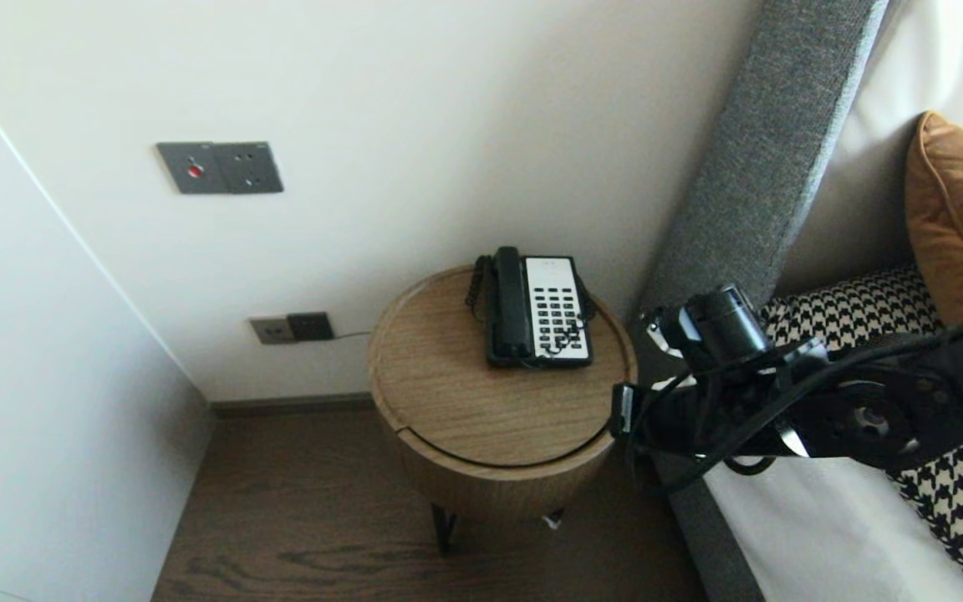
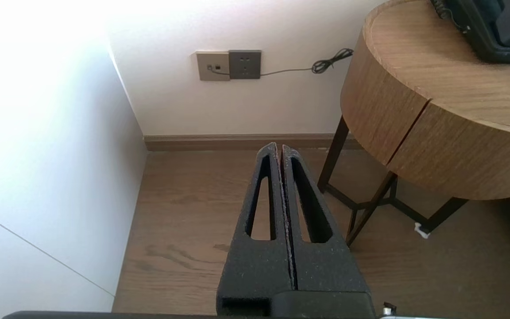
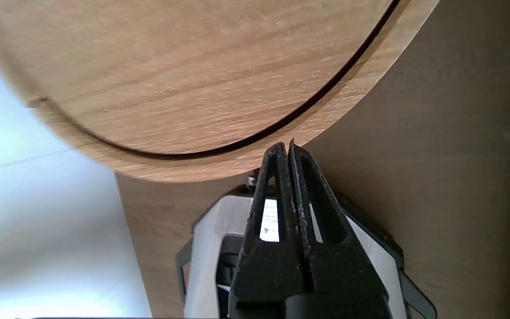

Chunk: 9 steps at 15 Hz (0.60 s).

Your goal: Open the nightstand drawer

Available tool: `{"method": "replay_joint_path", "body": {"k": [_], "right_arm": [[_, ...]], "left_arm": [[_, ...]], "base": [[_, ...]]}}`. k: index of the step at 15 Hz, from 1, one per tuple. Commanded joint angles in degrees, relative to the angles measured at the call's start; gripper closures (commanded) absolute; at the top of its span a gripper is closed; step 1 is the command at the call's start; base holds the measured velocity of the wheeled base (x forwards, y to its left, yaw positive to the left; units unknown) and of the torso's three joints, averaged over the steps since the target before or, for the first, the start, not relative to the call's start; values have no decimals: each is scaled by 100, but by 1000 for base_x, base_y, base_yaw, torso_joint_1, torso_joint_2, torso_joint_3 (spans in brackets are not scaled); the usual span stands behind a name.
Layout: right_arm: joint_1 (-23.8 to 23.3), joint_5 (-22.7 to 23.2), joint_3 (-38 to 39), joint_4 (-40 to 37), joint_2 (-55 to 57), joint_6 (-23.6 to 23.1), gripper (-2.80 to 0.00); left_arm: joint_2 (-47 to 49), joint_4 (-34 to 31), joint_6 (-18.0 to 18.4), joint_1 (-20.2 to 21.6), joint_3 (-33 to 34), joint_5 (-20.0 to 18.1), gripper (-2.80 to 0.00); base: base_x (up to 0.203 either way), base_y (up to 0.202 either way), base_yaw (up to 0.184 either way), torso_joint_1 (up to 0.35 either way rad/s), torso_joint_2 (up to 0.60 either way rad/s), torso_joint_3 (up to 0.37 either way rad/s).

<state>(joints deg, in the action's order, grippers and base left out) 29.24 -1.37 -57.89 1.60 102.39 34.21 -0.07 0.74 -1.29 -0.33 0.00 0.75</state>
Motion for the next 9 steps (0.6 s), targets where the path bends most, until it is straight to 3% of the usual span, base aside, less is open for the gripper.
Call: {"method": "replay_joint_path", "body": {"k": [1,9], "right_arm": [[12,6,-74,36,338,16,0],[56,5,-102,359,653,25,0]], "left_arm": [[-1,5,-3,-2,0,4,0],[-1,5,-3,-2,0,4,0]], "base": [[0,0,0,0,0,0],[0,0,0,0,0,0]]}}
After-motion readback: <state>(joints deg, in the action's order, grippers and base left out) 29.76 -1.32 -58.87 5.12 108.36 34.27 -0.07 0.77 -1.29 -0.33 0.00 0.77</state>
